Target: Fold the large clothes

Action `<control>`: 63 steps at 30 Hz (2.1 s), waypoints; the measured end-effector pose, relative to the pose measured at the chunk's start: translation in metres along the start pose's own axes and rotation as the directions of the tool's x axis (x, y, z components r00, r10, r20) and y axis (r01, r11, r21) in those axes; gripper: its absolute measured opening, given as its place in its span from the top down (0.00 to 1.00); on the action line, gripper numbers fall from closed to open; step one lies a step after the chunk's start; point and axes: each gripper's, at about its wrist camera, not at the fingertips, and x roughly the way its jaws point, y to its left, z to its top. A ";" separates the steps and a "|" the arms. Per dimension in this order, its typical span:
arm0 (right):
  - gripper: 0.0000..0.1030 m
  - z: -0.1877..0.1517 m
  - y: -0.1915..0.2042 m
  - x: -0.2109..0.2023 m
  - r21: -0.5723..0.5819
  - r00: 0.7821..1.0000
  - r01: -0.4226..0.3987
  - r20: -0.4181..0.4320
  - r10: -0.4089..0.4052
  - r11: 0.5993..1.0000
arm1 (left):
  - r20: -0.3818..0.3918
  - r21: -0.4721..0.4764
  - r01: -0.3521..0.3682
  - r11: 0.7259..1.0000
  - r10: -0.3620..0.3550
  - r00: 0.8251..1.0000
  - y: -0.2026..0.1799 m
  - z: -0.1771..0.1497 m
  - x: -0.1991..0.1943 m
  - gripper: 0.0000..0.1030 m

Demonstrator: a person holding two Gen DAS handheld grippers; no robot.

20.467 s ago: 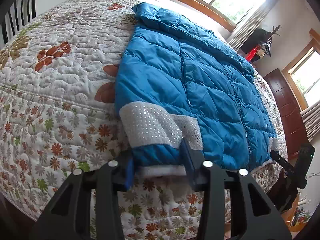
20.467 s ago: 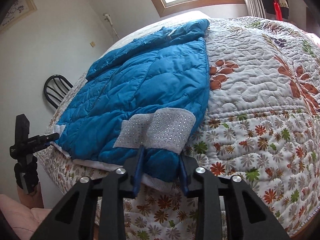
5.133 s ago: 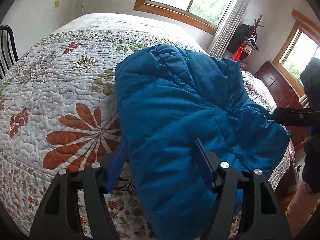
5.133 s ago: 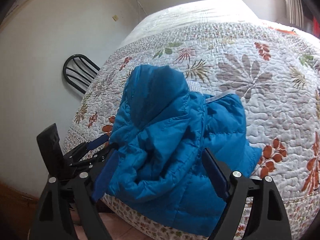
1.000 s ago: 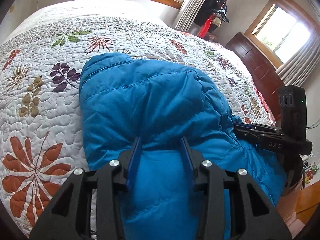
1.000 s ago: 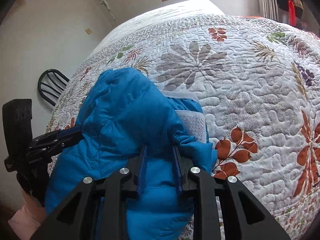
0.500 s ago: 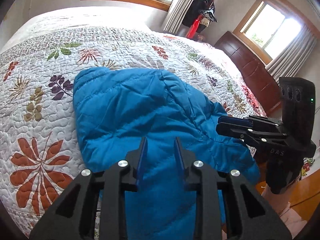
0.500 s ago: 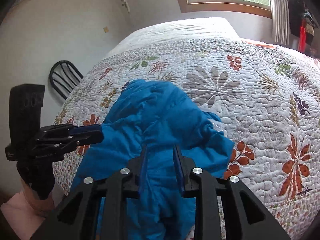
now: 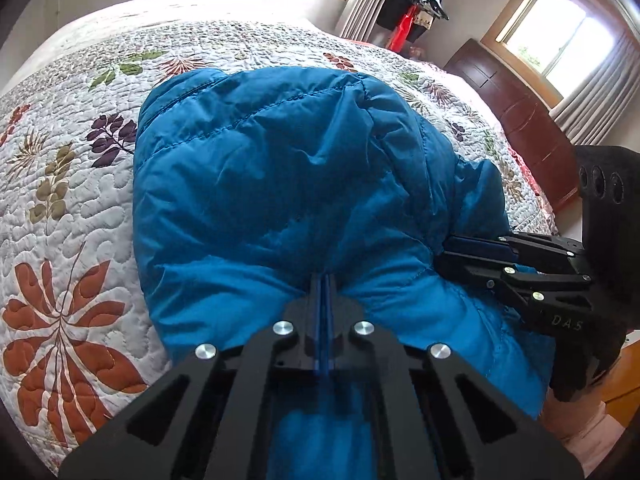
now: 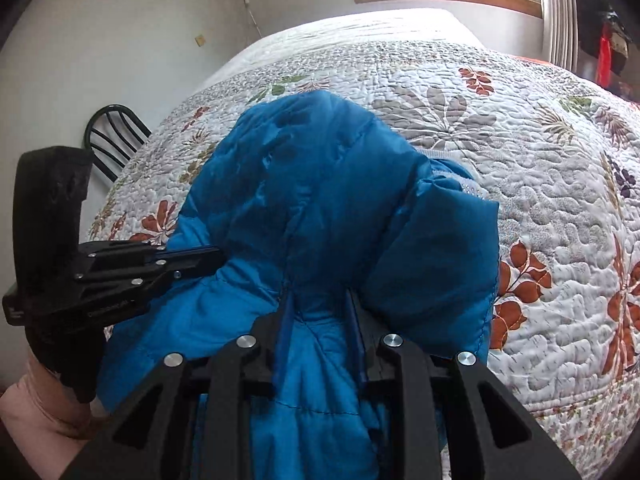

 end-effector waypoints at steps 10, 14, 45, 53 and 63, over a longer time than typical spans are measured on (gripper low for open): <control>0.61 -0.004 -0.004 -0.041 0.055 0.995 -0.073 0.076 0.069 0.996 | 0.034 -0.050 0.048 0.998 -0.046 0.998 0.008 -0.002 -0.034 0.95; 0.21 -0.020 -0.008 -0.086 0.065 0.986 0.005 0.164 -0.016 0.998 | 0.128 -0.082 0.005 0.997 0.006 0.992 0.029 -0.019 -0.073 0.38; 0.55 -0.035 -0.016 -0.030 0.109 0.923 -0.367 0.163 0.348 0.924 | 0.178 -0.184 0.431 0.883 -0.402 0.898 0.044 -0.036 -0.025 0.54; 0.55 0.038 0.024 -0.033 -0.057 0.921 -0.349 0.164 0.354 0.935 | 0.318 -0.162 0.399 0.903 -0.335 0.887 0.065 -0.016 -0.068 0.55; 0.55 0.149 0.060 0.044 -0.108 0.914 -0.385 0.094 0.395 0.917 | 0.400 -0.234 0.289 0.928 -0.179 0.899 0.142 0.028 -0.083 0.54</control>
